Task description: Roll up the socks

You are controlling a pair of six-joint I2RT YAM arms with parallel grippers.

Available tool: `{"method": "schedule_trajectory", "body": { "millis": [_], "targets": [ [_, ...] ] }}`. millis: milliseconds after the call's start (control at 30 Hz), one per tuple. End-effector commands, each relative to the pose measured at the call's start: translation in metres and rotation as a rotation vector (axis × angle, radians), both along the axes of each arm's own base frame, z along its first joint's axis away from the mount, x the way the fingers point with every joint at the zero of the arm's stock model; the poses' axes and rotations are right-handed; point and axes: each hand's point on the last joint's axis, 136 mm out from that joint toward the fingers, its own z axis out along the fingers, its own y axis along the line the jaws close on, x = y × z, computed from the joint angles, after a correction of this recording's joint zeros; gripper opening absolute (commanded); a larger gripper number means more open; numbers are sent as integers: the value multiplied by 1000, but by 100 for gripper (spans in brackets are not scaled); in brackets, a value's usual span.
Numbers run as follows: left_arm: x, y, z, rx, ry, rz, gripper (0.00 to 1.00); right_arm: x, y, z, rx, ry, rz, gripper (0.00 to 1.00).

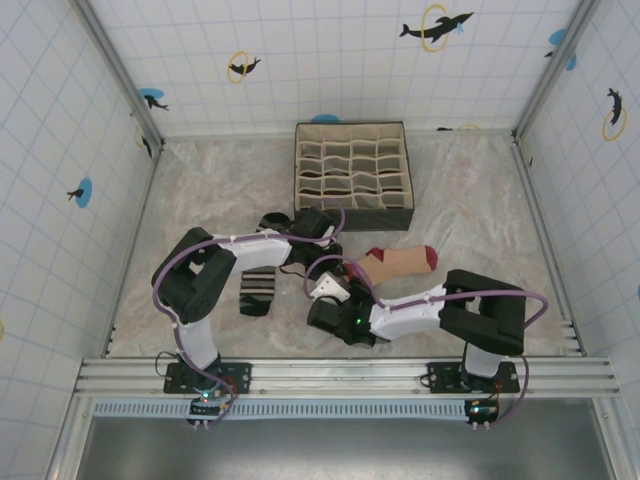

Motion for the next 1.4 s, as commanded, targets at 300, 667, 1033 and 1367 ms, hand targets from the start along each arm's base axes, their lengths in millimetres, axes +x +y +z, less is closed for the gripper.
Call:
{"method": "schedule_trajectory", "body": {
  "millis": [300, 667, 1033, 1367],
  "targets": [
    [-12, 13, -6, 14, 51, 0, 0, 5, -23, -31, -94, -17, -50, 40],
    [-5, 15, 1, 12, 5, 10, 32, 0, -30, -41, 42, 108, -86, 0],
    [9, 29, 21, -30, -110, 85, 72, -4, -35, -47, 281, 275, -125, 0],
    [22, 52, 38, -22, -251, 171, 72, -14, -40, -59, 492, 460, -167, 0]
  ]
}}
